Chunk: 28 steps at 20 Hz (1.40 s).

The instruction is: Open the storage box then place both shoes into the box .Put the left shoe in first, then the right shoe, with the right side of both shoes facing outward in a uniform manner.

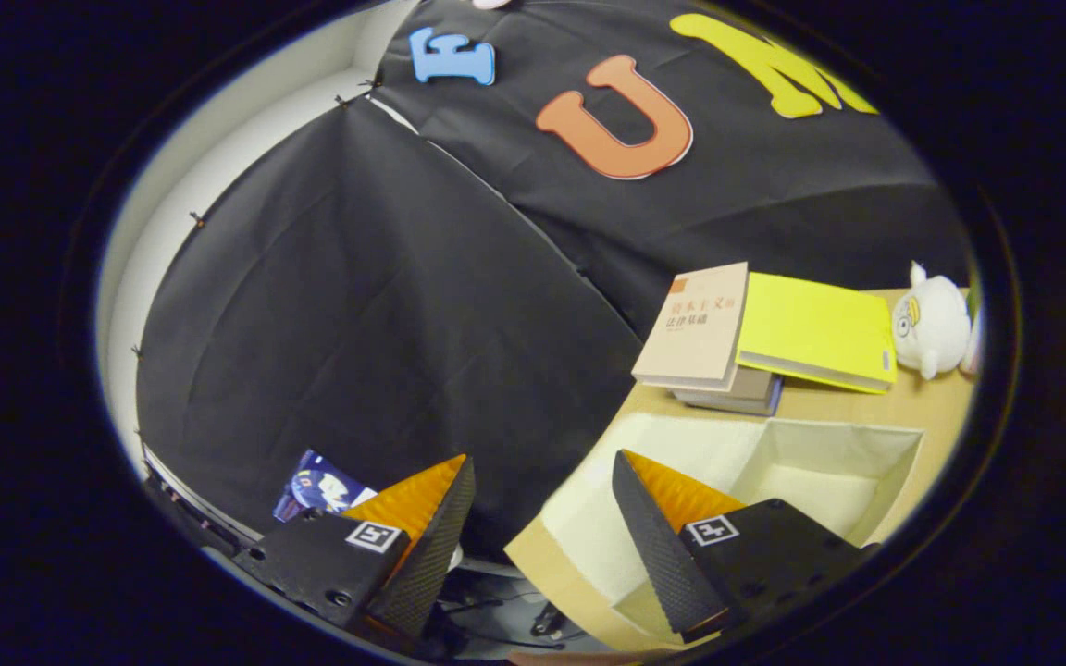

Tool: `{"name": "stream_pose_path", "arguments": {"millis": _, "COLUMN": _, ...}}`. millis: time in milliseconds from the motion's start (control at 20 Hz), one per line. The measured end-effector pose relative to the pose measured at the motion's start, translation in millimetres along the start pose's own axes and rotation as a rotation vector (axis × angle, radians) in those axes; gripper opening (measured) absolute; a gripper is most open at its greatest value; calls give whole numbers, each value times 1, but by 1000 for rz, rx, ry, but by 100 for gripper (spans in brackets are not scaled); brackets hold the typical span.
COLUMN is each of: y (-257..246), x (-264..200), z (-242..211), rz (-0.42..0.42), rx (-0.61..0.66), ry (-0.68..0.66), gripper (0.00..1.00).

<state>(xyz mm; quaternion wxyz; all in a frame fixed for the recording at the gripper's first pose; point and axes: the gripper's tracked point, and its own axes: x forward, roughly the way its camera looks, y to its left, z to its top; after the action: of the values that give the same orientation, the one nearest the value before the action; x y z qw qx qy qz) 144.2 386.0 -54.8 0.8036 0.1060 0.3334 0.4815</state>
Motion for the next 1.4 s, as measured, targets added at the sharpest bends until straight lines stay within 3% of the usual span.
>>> {"name": "stream_pose_path", "arguments": {"millis": 200, "y": -34, "x": -18, "z": -9, "rz": -140, "rx": -45, "ry": -31, "gripper": 96}}
{"name": "stream_pose_path", "arguments": {"millis": 500, "y": -106, "x": -70, "z": -23, "rz": -428, "rx": -106, "ry": -75, "gripper": 97}}
{"name": "stream_pose_path", "arguments": {"millis": 650, "y": -132, "x": -101, "z": -30, "rz": -510, "rx": -187, "ry": -105, "gripper": 97}}
{"name": "stream_pose_path", "arguments": {"millis": 1100, "y": -240, "x": -209, "z": -64, "rz": -672, "rx": -87, "ry": -100, "gripper": 97}}
{"name": "stream_pose_path", "arguments": {"millis": 1400, "y": -306, "x": -236, "z": -123, "rz": -726, "rx": 13, "ry": 59, "gripper": 97}}
